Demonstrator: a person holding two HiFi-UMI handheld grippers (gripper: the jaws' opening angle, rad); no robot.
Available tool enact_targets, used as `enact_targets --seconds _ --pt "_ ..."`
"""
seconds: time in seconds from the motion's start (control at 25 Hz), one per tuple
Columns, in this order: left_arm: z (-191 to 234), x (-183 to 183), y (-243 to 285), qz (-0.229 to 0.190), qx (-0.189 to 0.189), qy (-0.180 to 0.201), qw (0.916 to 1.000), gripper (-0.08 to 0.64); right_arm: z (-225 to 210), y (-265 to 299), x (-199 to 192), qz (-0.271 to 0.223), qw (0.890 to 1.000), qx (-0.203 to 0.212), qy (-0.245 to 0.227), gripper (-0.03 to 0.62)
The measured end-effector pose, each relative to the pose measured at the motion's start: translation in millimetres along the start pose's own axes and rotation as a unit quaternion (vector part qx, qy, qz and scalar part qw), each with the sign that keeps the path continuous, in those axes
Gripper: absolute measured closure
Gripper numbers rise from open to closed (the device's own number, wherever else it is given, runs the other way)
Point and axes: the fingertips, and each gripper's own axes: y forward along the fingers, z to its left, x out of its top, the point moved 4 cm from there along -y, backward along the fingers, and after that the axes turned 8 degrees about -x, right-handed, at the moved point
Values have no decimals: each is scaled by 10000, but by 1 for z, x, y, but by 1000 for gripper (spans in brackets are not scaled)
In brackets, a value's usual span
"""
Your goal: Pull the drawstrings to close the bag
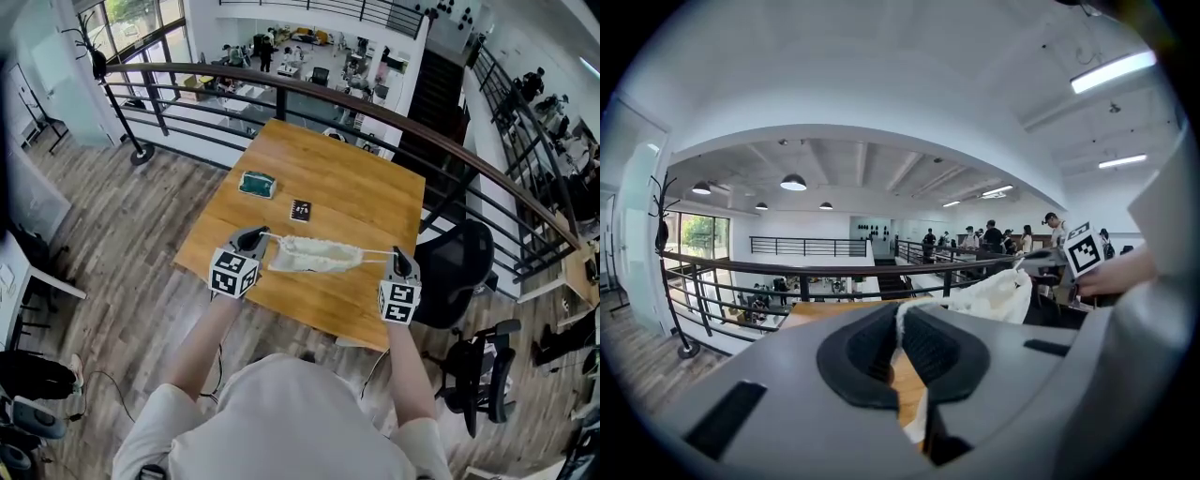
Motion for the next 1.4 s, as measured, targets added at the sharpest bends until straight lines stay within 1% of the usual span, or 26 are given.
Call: enact_targets --seconds 0.12,0.36,0.68,0.92,1.04,1.4 --pt "-4 -2 0 21 -15 -41 10000 566 -4 -1 -5 0 10000 45 70 591" --pt "-5 -4 -7 15 -40 -75 10000 566 -5 -7 -7 51 9998 2 169 591" --pt "1 -8 -11 -38 105 -105 9999 566 -5 -11 -9 85 9998 -74 184 591" --pt "7 -11 -12 -80 255 -204 9994 566 -18 -12 -13 149 9994 -178 246 591" --pt "9 -14 -14 -57 264 -216 9994 566 -23 -13 -14 180 9990 -220 340 591" --pt "8 -19 -10 -7 311 -188 9993 566 -33 -10 -22 211 9987 -266 374 591"
